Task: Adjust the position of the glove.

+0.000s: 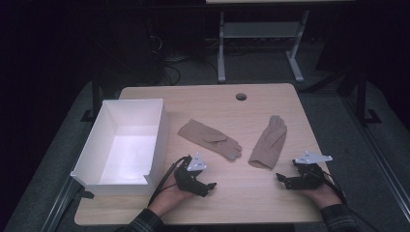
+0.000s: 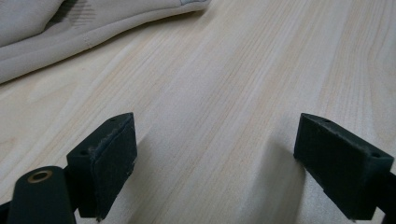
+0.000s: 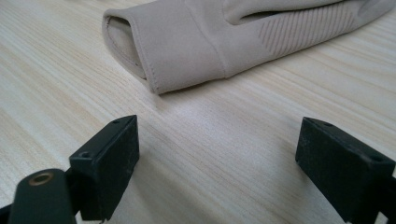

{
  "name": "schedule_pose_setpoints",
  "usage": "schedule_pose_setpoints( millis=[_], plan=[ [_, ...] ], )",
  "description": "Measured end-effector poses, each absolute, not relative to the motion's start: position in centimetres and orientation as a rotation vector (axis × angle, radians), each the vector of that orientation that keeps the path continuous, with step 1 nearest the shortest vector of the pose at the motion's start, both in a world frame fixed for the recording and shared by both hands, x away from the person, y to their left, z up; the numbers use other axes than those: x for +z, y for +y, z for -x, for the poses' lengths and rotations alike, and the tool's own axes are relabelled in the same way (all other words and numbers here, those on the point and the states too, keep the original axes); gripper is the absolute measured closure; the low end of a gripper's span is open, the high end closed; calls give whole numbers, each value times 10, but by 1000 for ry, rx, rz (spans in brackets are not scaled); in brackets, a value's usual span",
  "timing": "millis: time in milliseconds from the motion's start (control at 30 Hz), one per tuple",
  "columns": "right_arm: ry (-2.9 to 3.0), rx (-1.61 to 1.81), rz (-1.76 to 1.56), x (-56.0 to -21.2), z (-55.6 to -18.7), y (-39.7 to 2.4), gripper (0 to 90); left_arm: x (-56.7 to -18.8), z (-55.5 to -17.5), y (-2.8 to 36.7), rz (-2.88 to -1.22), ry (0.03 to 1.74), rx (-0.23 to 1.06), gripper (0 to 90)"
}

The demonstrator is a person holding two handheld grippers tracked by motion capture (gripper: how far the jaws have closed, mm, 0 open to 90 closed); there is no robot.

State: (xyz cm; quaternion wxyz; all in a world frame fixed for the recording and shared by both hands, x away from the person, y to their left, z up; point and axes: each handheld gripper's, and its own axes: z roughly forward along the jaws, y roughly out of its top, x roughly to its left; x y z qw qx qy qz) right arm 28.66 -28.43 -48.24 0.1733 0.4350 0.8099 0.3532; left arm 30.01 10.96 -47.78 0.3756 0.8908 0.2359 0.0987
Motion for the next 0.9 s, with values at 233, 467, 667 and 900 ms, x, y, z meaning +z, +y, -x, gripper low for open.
schedule_pose_setpoints(
  millis=[233,467,667,900],
  plan=[
    [2298,1001,-1232,-482,-287,-284,129,-478,-300,110,-2277,615,256,125],
    [2315,995,-1233,-481,-288,-282,155,-478,-300,110,-2278,613,255,125],
    [2376,991,-1264,-470,-291,-279,429,-478,-301,110,-2277,610,252,125],
    [2392,1021,-1221,-460,-298,-278,774,-478,-301,110,-2276,613,249,125]
  ],
)
